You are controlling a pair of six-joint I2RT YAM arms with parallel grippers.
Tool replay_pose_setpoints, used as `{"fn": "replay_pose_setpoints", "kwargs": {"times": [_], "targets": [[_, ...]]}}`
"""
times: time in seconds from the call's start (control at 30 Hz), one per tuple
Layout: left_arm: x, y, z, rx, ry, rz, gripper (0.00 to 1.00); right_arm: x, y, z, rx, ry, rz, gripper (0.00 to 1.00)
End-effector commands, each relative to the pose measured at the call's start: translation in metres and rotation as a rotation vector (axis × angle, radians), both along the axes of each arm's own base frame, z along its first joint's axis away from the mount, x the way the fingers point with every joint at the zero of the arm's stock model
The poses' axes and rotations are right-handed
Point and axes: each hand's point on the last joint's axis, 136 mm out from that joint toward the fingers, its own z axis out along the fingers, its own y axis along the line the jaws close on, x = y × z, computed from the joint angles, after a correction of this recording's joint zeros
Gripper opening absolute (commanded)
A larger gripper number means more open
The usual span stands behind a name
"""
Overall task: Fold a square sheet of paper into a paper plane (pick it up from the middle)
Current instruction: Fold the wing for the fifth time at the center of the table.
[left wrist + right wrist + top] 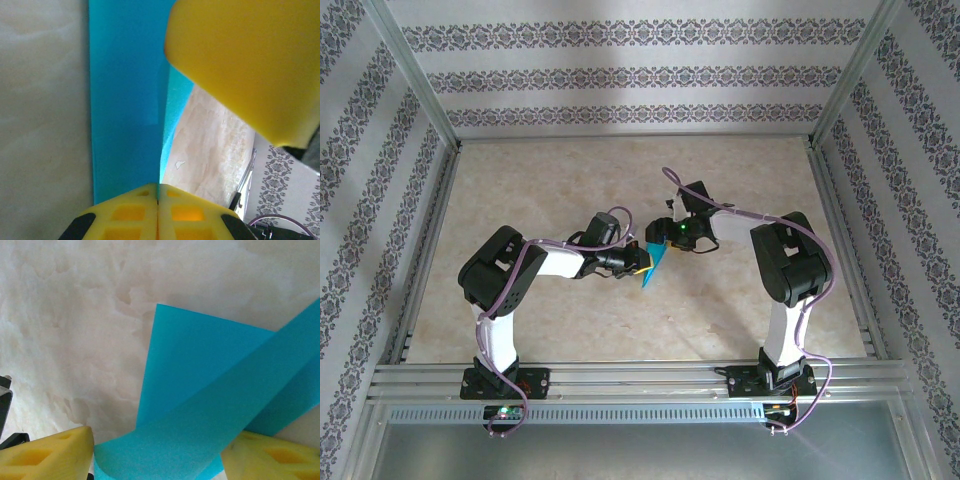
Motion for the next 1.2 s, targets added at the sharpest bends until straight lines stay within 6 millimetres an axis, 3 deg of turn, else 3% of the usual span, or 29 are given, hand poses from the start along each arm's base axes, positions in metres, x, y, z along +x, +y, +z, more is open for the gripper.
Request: {"fn": "replay_pose_setpoints", "kwargs": {"times": [0.0, 0.23, 0.67, 0.83, 1.17], "targets": [[0.010, 0.011, -0.006, -0.007, 0.012, 0.061, 0.08, -0.019, -0.018, -0.044, -0.116, 0.073, 0.019, 0.75], [0.014, 0.019, -0.013, -0.026, 0.048, 0.103, 0.08, -0.018, -0.020, -0.040, -0.038, 0.059, 0.038, 0.81], [0.014, 0.014, -0.007, -0.040, 0.026, 0.066, 0.09, -0.024, -0.041, -0.053, -0.232, 0.095, 0.018, 0.67], [0.013, 0.015, -0.004, -0.030, -0.001, 0.049, 0.15, -0.026, -0.044, -0.061, -0.305, 0.139, -0.008, 0.64], [0.006, 0.013, 0.006, 0.092, -0.126, -0.007, 0.32, -0.027, -0.037, -0.063, -0.242, 0.171, -0.040, 0.63]]}}
